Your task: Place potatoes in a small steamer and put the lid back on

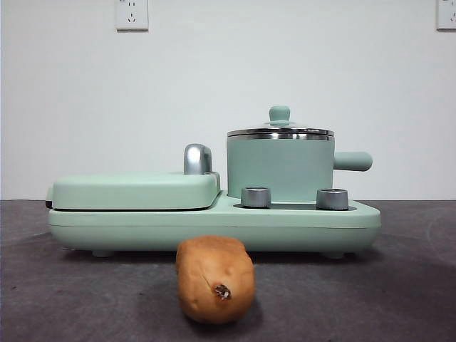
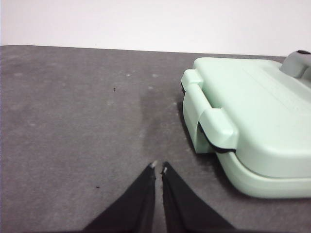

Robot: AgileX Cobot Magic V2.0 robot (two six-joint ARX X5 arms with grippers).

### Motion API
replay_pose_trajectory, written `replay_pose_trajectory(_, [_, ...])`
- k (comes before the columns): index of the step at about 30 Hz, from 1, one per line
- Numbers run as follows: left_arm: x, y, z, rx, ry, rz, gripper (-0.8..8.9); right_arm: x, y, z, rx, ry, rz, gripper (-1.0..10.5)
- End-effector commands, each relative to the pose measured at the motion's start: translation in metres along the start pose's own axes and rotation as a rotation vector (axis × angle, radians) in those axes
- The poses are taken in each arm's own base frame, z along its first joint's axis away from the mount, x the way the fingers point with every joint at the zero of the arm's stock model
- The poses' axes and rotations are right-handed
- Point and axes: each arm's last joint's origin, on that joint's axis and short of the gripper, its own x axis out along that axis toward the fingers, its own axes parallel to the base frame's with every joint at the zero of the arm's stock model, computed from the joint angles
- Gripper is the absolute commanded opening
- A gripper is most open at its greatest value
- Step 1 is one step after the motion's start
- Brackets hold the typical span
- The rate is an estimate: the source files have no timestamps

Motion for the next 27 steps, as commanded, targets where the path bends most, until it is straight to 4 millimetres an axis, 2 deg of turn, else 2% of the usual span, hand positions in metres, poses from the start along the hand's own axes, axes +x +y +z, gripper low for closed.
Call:
replay_pose_trajectory(1, [0.002, 0.000, -0.002, -0.144, -0.019, -0.004, 0.15, 0.000, 0.001, 0.002, 0.133, -0.032, 0.048, 0.2])
replay_pose_trajectory(6, [0.001, 0.000, 0.000, -0.298, -0.013, -0.013, 0.15, -0.003, 0.004, 0.012, 0.267, -0.033, 0.111, 0.1])
replay_pose_trajectory(12, [-0.004, -0.005, 0.019, -0.361, -0.020, -0.072, 0.16, -0.018, 0.008, 0.044, 0.345, -0.046, 0.141, 0.1])
replay_pose_trajectory(18, [-0.007, -0.012, 0.047, -0.386, 0.048, -0.154, 0.16, -0.037, 0.013, 0.086, 0.352, -0.022, 0.176, 0.1])
replay_pose_trajectory(22, [-0.008, -0.018, 0.072, -0.377, 0.117, -0.228, 0.16, -0.045, 0.018, 0.117, 0.344, 0.040, 0.258, 0.1])
replay_pose_trajectory(27, [-0.006, -0.025, 0.107, -0.333, 0.183, -0.315, 0.16, -0.049, 0.023, 0.145, 0.313, 0.132, 0.366, 0.1])
